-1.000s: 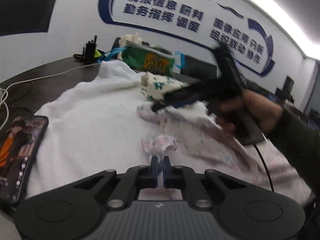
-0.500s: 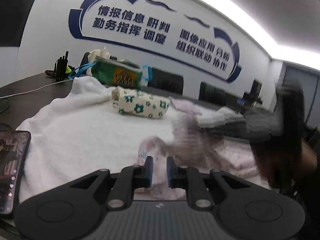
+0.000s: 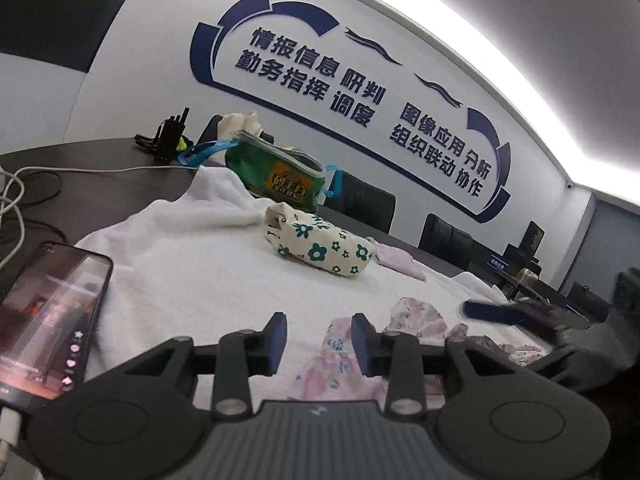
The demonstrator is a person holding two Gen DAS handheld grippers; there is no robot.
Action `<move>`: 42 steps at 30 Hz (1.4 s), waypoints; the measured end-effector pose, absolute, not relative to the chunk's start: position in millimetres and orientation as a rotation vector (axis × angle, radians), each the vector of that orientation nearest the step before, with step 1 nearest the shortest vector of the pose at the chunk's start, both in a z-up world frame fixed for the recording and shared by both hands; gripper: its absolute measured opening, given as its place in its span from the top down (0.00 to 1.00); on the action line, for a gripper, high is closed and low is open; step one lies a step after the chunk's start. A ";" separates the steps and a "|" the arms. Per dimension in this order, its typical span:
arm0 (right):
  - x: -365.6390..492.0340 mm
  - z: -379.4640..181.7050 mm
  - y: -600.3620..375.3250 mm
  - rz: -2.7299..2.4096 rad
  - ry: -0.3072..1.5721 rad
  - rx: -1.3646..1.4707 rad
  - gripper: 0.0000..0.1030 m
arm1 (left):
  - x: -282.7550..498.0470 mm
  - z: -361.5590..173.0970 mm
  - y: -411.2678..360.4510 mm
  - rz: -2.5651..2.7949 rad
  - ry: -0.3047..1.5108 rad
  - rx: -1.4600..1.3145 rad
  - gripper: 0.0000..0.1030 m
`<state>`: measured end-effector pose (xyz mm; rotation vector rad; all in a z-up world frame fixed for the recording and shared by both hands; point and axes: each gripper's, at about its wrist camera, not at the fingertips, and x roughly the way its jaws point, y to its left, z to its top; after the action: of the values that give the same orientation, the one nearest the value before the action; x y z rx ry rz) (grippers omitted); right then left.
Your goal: Fold clothes
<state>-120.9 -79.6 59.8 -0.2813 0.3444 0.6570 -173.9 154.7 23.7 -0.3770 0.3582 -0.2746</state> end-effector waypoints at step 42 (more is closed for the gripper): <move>-162.3 2.3 -349.9 -0.108 0.515 0.724 0.40 | 104.1 42.2 -208.5 -1.237 0.852 0.326 0.53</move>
<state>-162.3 -349.9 2.3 0.7243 0.5147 -0.1085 104.1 -208.5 42.2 0.3263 0.8517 -1.2374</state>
